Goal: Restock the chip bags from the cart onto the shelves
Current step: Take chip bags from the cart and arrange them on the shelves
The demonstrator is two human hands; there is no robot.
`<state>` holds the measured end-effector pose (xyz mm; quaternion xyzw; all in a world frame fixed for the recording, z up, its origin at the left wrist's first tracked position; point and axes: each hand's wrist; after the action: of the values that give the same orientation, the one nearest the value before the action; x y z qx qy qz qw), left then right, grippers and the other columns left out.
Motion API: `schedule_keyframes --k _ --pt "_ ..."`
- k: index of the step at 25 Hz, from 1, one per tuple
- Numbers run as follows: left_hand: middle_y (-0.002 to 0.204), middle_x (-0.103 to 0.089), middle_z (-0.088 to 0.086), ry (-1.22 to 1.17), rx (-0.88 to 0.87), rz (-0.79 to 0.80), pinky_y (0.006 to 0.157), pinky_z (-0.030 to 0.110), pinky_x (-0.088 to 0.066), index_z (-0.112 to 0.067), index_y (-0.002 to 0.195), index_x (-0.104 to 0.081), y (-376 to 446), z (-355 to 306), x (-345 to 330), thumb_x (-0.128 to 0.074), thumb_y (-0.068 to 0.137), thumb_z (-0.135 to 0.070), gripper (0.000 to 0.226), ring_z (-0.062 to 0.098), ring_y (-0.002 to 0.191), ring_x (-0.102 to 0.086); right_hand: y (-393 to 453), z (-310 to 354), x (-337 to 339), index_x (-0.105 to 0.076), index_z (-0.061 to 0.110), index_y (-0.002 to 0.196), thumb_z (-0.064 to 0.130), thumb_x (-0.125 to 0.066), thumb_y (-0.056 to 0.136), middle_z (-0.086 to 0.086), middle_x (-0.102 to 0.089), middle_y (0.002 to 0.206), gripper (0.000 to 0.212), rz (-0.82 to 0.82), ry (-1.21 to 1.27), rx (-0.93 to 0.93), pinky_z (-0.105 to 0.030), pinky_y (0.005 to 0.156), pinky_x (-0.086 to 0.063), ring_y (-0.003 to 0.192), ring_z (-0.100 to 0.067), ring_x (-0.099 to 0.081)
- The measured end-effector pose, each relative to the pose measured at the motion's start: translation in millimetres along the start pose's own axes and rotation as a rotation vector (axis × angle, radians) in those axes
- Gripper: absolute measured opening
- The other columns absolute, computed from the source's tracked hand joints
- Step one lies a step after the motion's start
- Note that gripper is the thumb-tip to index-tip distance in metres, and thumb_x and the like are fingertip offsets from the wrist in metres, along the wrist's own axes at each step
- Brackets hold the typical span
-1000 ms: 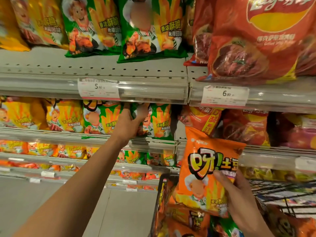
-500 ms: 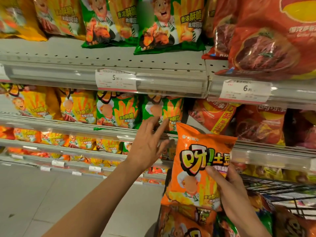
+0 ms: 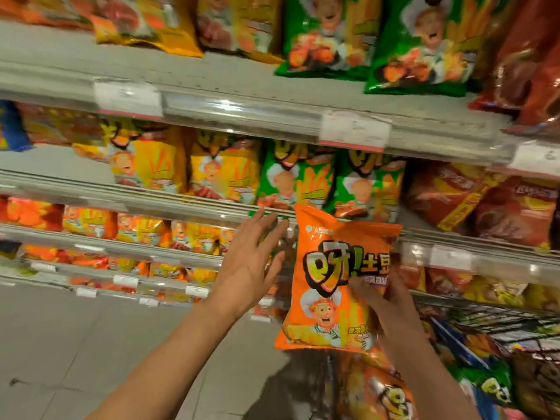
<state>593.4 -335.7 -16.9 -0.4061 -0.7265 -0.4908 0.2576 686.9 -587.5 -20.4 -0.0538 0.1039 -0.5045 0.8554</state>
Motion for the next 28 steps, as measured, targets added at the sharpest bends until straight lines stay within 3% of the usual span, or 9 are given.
schedule_keyframes --k 3,9,13,16,20,23,26,28 --pt "0.143 -0.052 0.020 0.032 0.033 -0.017 0.110 0.060 -0.039 -0.006 0.140 -0.055 -42 62 62 -0.067 0.093 -0.015 0.050 0.040 0.143 -0.039 -8 -10 -87 -0.071 0.036 0.116 0.057 -0.096 0.048 -0.004 -0.078 0.115 0.076 -0.008 -0.004 0.015 -0.039 0.075 -0.062 0.100 -0.025 -0.077" --pt "0.143 -0.054 0.021 0.146 0.167 -0.046 0.108 0.060 -0.041 -0.006 0.139 -0.057 -121 173 182 -0.072 0.089 -0.015 0.053 0.042 0.141 -0.042 -2 -24 -243 -0.070 0.032 0.119 0.058 -0.097 0.045 -0.004 -0.078 0.114 0.083 0.083 0.019 0.027 -0.043 0.080 -0.061 0.100 -0.026 -0.077" --pt "0.142 -0.053 0.024 0.218 0.261 -0.083 0.107 0.061 -0.042 -0.004 0.138 -0.058 -144 229 238 -0.073 0.087 -0.013 0.054 0.045 0.138 -0.044 19 -24 -331 -0.073 0.026 0.114 0.056 -0.098 0.046 -0.015 -0.077 0.111 0.078 0.181 0.016 0.019 -0.056 0.075 -0.061 0.092 -0.035 -0.077" --pt "0.143 -0.053 0.022 0.232 0.299 -0.076 0.108 0.060 -0.041 -0.004 0.137 -0.058 -148 263 259 -0.073 0.088 -0.015 0.053 0.044 0.140 -0.043 39 -23 -383 -0.069 0.024 0.118 0.049 -0.095 0.059 -0.020 -0.074 0.112 0.069 0.269 0.028 0.062 -0.072 0.082 -0.055 0.099 -0.046 -0.072" --pt "0.142 -0.054 0.020 0.224 0.324 -0.073 0.110 0.055 -0.041 -0.006 0.138 -0.058 -139 311 272 -0.070 0.092 -0.019 0.049 0.039 0.141 -0.042 74 -9 -440 -0.067 0.032 0.123 0.044 -0.088 0.067 -0.005 -0.077 0.114 0.061 0.292 -0.015 0.125 -0.054 0.083 -0.060 0.099 -0.029 -0.074" --pt "0.144 -0.052 0.013 0.127 0.376 -0.072 0.115 0.050 -0.038 -0.011 0.139 -0.057 -116 346 280 -0.060 0.098 -0.030 0.045 0.031 0.145 -0.038 109 5 -476 -0.069 0.039 0.114 0.044 -0.083 0.070 -0.004 -0.078 0.106 0.046 0.248 -0.050 0.158 -0.047 0.074 -0.064 0.091 -0.023 -0.076" --pt "0.151 -0.043 -0.006 -0.061 0.478 -0.073 0.122 0.036 -0.027 -0.021 0.147 -0.049 -84 372 290 -0.048 0.099 -0.053 0.057 0.008 0.149 -0.025 145 20 -514 -0.069 0.032 0.111 0.045 -0.086 0.072 0.003 -0.078 0.101 0.045 0.198 -0.091 0.169 -0.038 0.074 -0.060 0.090 -0.018 -0.075" --pt "0.150 -0.038 -0.017 -0.227 0.515 0.016 0.120 0.024 -0.025 -0.032 0.152 -0.039 -62 387 297 -0.041 0.093 -0.069 0.070 -0.005 0.144 -0.025 170 30 -537 -0.069 0.025 0.113 0.046 -0.086 0.072 0.002 -0.077 0.106 0.049 0.114 -0.098 0.160 -0.042 0.081 -0.057 0.095 -0.020 -0.071"
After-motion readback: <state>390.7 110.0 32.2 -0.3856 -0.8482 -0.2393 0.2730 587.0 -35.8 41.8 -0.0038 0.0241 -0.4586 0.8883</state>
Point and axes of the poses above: each hand's wrist, its own y-axis towards the middle knuckle, its own x-axis out of the back of the hand, z = x × y
